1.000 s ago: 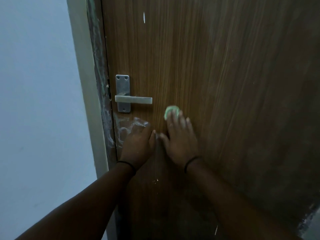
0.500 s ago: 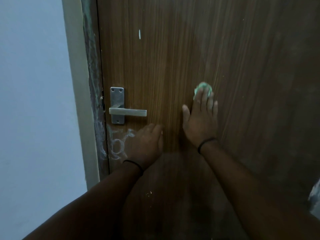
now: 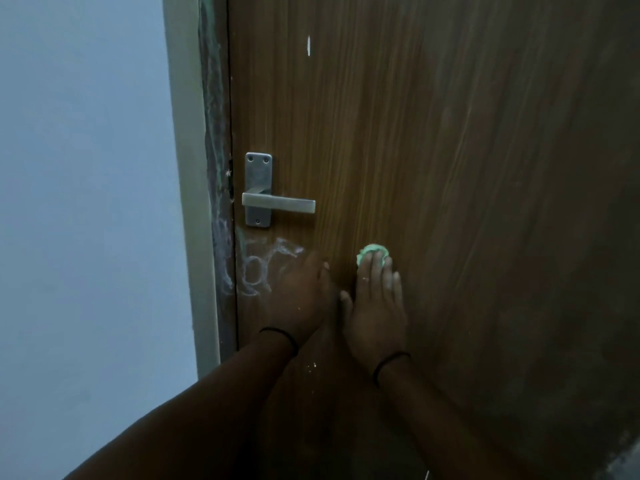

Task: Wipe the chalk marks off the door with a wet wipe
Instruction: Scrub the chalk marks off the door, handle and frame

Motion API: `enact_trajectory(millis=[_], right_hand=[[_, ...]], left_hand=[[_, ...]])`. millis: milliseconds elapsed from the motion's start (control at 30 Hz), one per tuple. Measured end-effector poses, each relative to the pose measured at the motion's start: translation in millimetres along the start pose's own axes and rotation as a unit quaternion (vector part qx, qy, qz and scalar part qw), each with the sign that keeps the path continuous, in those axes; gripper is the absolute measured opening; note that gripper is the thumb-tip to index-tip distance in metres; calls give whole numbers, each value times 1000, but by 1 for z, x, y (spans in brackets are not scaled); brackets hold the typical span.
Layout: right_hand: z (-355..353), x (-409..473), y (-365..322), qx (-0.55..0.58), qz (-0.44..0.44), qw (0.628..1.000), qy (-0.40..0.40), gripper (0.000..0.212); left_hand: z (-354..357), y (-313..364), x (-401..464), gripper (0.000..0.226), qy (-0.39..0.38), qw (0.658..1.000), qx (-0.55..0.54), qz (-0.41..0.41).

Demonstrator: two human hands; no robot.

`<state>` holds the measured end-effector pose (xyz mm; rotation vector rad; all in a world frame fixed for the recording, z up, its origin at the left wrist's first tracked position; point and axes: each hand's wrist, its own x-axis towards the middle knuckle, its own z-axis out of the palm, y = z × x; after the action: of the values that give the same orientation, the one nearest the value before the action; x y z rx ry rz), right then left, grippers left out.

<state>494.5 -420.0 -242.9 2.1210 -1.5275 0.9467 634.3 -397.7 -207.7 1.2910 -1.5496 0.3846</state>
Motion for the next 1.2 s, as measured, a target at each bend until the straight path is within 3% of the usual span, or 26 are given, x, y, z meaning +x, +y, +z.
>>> enact_trajectory(millis=[133,200,333,433,500,600,733,933,1067,1200], right_hand=[[16,1,-23,-10,-27,1000,-13,70],[15,9,-33,7,-67,998,-5,66],[7,21,-27,80,-117,987,75,54],[1,31,-14,181,-84,974,110,25],[-1,39,-9,228,-60,965,117,17],[-6,44,-7,221,-45,969,97,18],[-12,47,-6,282,39,955,81,21],[-11,49,1,262,13,960,96,14],[-13,48,3,268,12,959,96,14],[-18,43,5,258,-31,962,84,15]], left_hand=[[2,-28,-29,15,3,991,-38,-128],[-4,-35,-27,15,11,988,-55,-144],[-12,-28,-8,25,2,998,-34,-60],[-7,-20,2,32,-20,999,-16,-26],[-1,-16,5,33,-28,1000,-1,13],[6,-15,6,35,-24,998,23,57],[12,-18,2,49,-51,992,61,102],[18,-14,8,44,-41,976,96,192],[24,-6,-2,47,-56,979,41,194],[20,-6,-1,43,-58,978,65,189]])
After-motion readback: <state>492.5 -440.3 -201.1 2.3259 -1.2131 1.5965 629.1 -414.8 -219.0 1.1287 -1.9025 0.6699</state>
